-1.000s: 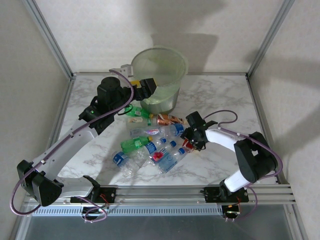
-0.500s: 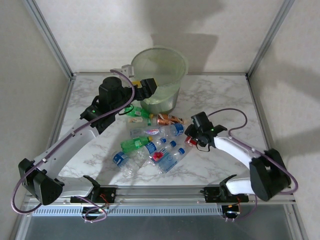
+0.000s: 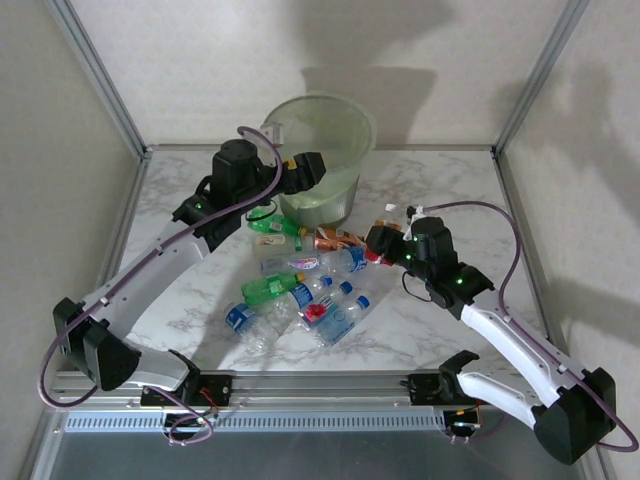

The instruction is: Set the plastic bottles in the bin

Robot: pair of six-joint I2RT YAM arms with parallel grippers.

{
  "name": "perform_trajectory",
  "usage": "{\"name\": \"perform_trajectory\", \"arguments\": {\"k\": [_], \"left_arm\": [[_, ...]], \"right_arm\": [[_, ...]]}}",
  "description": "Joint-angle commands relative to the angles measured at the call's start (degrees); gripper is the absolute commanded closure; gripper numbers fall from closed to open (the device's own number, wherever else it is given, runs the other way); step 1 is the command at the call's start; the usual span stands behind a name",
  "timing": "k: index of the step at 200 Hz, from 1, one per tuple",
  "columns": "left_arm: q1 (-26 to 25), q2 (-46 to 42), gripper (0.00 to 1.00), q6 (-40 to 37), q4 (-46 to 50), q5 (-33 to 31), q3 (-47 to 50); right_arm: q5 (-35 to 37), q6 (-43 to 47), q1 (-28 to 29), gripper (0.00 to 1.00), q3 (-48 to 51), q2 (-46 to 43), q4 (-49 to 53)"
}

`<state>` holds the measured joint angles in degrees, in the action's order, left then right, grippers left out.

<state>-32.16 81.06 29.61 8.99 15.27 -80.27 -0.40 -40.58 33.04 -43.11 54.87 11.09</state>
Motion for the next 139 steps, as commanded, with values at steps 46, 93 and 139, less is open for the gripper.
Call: {"name": "perform_trajectory", "arguments": {"k": [46, 93, 139], "left_arm": [[-2.17, 4.66, 0.12, -1.41, 3.95, 12.07, -4.69], [-3.6, 6.57, 0.11, -3.45, 6.36, 17.51, -6.92], [-4.22, 6.95, 0.15, -5.0, 7.92, 19.73, -6.83]], "right_arm": [[-6.95, 8.32, 5.7, 0.47, -5.73, -0.83, -4.62], [-4.08, 11.02, 10.87, 0.46, -10.63, 3.27, -3.19], [-2.98, 11.64, 12.48, 0.46, -11.91, 4.95, -3.23]]}}
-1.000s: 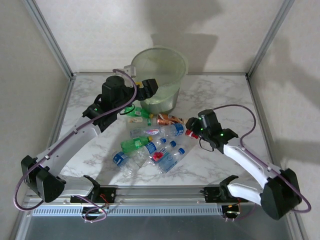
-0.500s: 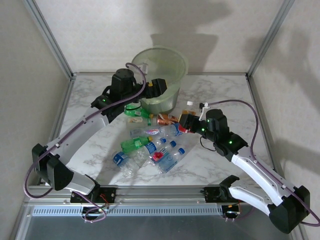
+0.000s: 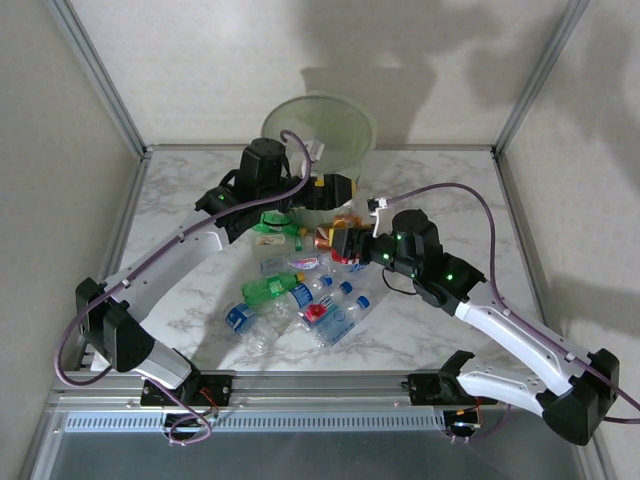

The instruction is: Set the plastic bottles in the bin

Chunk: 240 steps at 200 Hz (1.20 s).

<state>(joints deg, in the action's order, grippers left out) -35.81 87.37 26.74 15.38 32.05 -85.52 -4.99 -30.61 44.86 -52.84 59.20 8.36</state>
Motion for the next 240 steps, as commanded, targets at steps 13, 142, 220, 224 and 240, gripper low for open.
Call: {"name": "perform_trajectory", "arguments": {"k": [13, 142, 220, 224, 240], "left_arm": [[-0.64, 1.13, 0.18, -2.29, 2.09, 3.57, -1.66], [-3.8, 3.11, 0.53, -5.38, 4.34, 5.52, -3.69], [-2.97, 1.91, 0.74, 1.7, -3.0, -1.11, -1.67], [-2.88, 1.88, 0.75, 2.24, -3.4, -1.34, -1.59], [-2.77, 1.71, 0.76, 3.37, -4.36, -2.26, -2.24]], "right_arm": [[1.71, 1.69, 0.62, 0.45, -2.33, 0.87, -0.36], [2.43, 1.39, 0.99, 0.45, -2.16, 0.83, -0.1], [5.03, 0.99, 1.06, 0.3, -0.74, -1.58, -0.1], [5.17, 0.99, 1.09, 0.27, -0.69, -1.77, -0.03], [5.68, 0.99, 1.1, 0.19, -0.39, -2.41, 0.38]]}}
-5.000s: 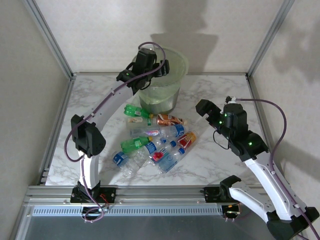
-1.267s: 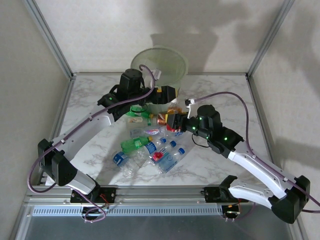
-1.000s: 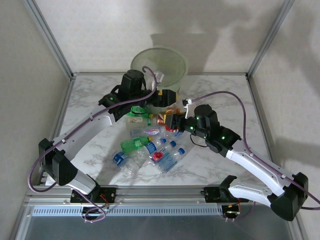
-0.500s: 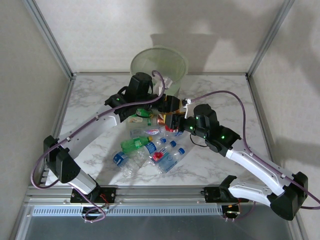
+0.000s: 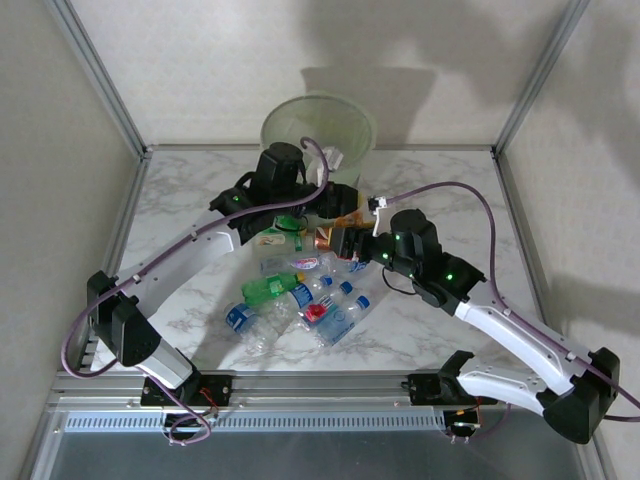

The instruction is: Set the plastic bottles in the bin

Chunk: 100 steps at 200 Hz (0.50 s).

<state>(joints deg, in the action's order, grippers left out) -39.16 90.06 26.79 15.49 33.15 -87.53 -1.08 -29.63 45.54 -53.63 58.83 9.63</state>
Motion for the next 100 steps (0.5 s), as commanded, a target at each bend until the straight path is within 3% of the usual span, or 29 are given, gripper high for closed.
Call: {"name": "perform_trajectory", "arguments": {"k": [1, 39, 74, 100], "left_arm": [[0.57, -0.96, 0.76, 3.39, -4.53, -3.44, -0.34], [1.98, -0.9, 0.74, 4.42, -5.5, -9.81, -6.19], [7.39, 2.35, 0.75, 6.09, -4.0, -24.65, -15.25], [15.11, 4.51, 0.77, 14.15, -10.3, -21.13, -15.61]], "right_arm": [[1.87, 0.01, 0.42, 0.18, 0.38, -2.09, -0.86], [3.36, 0.17, 0.36, 0.11, 1.62, -4.64, -0.35], [3.8, -0.51, 0.42, 0.1, 2.12, -6.35, -1.02], [4.37, -1.25, 0.4, 0.1, 2.67, -7.43, -0.29]]}}
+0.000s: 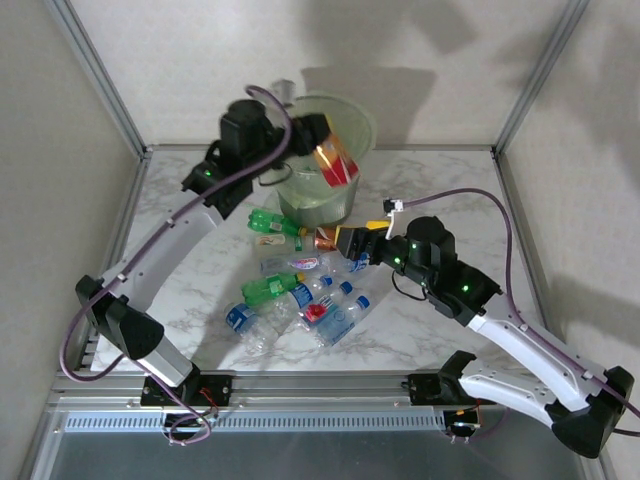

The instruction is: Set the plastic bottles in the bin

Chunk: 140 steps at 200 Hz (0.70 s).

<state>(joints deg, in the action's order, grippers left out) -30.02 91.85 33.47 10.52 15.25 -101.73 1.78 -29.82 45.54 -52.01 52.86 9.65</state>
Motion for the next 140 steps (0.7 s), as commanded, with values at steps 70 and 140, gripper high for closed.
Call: {"name": "perform_trajectory", "arguments": {"k": [70, 140], "left_arm": [[9.1, 12.18, 0.77, 7.45, -6.76, -6.16, -7.08], [8.25, 14.1, 0.54, 6.97, -7.45, -6.67, -5.85]], "right_arm": [[7.44, -4.46, 0.36, 0.1, 3.23, -4.61, 2.07], [17.2, -9.68, 0.34, 0.09, 2.61, -5.05, 6.86]]}}
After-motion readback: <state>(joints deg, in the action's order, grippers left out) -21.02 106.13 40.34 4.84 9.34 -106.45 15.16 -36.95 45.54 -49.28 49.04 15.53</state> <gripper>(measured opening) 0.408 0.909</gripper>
